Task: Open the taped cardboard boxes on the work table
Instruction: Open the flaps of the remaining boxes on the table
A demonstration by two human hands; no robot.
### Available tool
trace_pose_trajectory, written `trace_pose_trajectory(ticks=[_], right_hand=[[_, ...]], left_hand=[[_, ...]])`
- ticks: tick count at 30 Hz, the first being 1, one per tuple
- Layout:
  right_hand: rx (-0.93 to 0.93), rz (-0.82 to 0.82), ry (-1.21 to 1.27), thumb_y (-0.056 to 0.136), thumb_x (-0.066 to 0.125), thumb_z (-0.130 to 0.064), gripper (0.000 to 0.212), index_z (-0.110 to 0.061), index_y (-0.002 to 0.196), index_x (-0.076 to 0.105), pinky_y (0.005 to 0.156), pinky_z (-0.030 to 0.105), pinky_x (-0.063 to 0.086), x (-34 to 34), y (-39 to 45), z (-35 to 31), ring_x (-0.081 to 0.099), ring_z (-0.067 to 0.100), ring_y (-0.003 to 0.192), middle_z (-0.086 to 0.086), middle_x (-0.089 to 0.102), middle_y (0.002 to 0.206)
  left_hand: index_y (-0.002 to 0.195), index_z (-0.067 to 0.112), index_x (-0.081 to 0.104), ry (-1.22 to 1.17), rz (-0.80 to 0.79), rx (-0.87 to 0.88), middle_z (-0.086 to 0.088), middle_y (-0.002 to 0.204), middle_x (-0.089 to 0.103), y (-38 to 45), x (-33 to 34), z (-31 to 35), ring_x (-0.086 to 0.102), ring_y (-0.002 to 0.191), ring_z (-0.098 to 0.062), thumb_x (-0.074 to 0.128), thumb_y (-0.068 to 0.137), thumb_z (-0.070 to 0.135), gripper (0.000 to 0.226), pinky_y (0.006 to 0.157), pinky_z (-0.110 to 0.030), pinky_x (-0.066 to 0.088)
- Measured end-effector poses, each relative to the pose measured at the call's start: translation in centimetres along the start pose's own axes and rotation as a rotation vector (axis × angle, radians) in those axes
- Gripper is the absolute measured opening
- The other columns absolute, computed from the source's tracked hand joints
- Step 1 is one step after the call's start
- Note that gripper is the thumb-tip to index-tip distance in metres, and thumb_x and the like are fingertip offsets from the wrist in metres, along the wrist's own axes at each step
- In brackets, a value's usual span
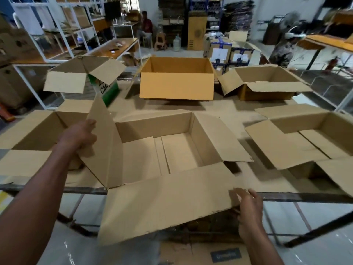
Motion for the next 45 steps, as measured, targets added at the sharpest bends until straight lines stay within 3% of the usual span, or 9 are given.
trace_pose_trajectory(ticks=[5,10,21,24,28,32,37,41,45], right_hand=[[-0.098,0.029,-0.309,0.093,0.068,-0.029,0.052,-0.020,0.139,0.046,0.100,0.053,0.047,-0.7,4.6,-1.6,0.054,0.029,0.115,0.010,0.055,0.130],[-0.367,-0.070,-0.706,0.090,0.071,-0.026,0.037,-0.010,0.122,0.063,0.095,0.035,0.043,2.3,11.7,-4.6,0.055,0.032,0.124,0.014,0.060,0.132],[-0.442,-0.341,-1.102,0.104,0.052,-0.031,0.053,-0.004,0.149,0.044,0.110,0.040,0.036,8.5,20.5,-9.4,0.047,0.037,0.135,0.020,0.043,0.153],[-0.413,-0.351,-1.097,0.103,0.051,-0.042,0.060,-0.005,0.149,0.042,0.114,0.049,0.035,8.4,22.5,-9.0,0.043,0.040,0.137,0.023,0.042,0.153],[-0.313,-0.345,-1.028,0.099,0.058,-0.041,0.064,-0.018,0.155,0.035,0.117,0.042,0.029,8.3,24.1,-8.6,0.036,0.034,0.144,0.013,0.038,0.158],[-0.339,-0.255,-1.121,0.104,0.046,-0.048,0.062,-0.016,0.155,0.032,0.114,0.047,0.027,8.8,23.6,-9.6,0.033,0.042,0.142,0.023,0.035,0.156],[-0.262,-0.317,-1.054,0.096,0.054,-0.058,0.079,-0.025,0.160,0.021,0.119,0.045,0.024,8.2,25.9,-8.8,0.028,0.034,0.148,0.009,0.028,0.163],[-0.326,-0.301,-1.095,0.090,0.051,-0.068,0.085,-0.018,0.156,0.033,0.115,0.049,0.030,8.3,25.2,-8.7,0.036,0.039,0.143,0.018,0.034,0.159],[-0.340,-0.142,-1.190,0.087,0.054,-0.072,0.072,-0.040,0.149,0.042,0.111,0.059,0.032,7.1,25.0,-11.1,0.040,0.048,0.135,0.022,0.037,0.153]], left_hand=[[0.155,0.028,0.036,0.058,-0.026,0.036,-0.023,0.142,0.049,1.4,0.0,-0.5,0.052,0.122,-0.040,0.067,0.089,0.007,0.076,0.100,-0.050,0.046],[0.154,0.032,0.036,0.097,-0.018,0.088,-0.021,0.141,0.051,2.9,0.1,-1.4,0.053,0.120,-0.040,0.072,0.086,0.010,0.080,0.097,-0.052,0.048],[0.154,0.034,0.036,0.156,0.000,0.147,-0.020,0.145,0.050,3.1,0.5,-1.8,0.053,0.123,-0.040,0.071,0.087,0.012,0.079,0.097,-0.048,0.046],[0.153,0.039,0.034,0.151,-0.001,0.121,-0.019,0.140,0.054,2.7,0.2,-2.1,0.056,0.119,-0.038,0.071,0.086,0.015,0.080,0.097,-0.049,0.048],[0.152,0.041,0.034,0.135,-0.011,0.095,-0.017,0.142,0.054,2.8,0.0,-2.5,0.057,0.118,-0.036,0.071,0.084,0.016,0.082,0.097,-0.049,0.050],[0.153,0.039,0.035,0.137,0.008,0.078,-0.017,0.145,0.052,3.1,0.3,-2.3,0.055,0.123,-0.036,0.070,0.086,0.014,0.079,0.096,-0.044,0.047],[0.151,0.039,0.039,0.115,0.025,0.060,-0.018,0.145,0.052,3.5,0.6,-2.7,0.055,0.122,-0.036,0.069,0.087,0.011,0.077,0.097,-0.045,0.048],[0.150,0.037,0.041,0.096,0.018,0.064,-0.019,0.142,0.054,3.4,0.6,-3.1,0.058,0.116,-0.036,0.069,0.086,0.009,0.075,0.089,-0.042,0.050],[0.150,0.033,0.043,0.072,0.009,0.050,-0.022,0.141,0.054,3.2,0.7,-3.1,0.059,0.114,-0.038,0.067,0.089,0.006,0.071,0.087,-0.039,0.049]])
Point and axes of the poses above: each hand's wrist, its own y-axis towards the middle knuckle, its own x-axis out of the palm, z = x × y, the point moved 1 cm from there along y, towards the middle knuckle
